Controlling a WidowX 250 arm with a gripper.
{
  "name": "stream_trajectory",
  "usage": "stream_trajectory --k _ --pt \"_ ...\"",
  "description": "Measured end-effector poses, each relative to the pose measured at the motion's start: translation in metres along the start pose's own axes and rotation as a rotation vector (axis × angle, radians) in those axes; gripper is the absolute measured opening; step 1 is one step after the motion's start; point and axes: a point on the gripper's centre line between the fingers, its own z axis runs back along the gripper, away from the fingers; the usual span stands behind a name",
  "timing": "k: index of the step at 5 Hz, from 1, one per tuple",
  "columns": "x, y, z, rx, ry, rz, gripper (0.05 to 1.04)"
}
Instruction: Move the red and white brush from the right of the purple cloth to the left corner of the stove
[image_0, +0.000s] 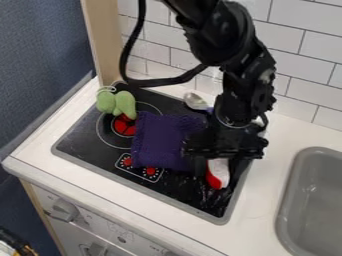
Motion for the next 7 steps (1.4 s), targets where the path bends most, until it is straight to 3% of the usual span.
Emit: stream_trajectory --k 1,3,5,7 --pt "-0.004 0.002 -0.002 -0.004 0.005 -0.009 0.576" --pt "-0.007 0.015 -0.001 -0.013 0.014 -0.004 0.575" --pt "0.015 0.042 0.027 -0.055 0.008 0.079 0.575" --pt "0.048 0.086 0.053 -0.075 -0.052 0.227 0.575"
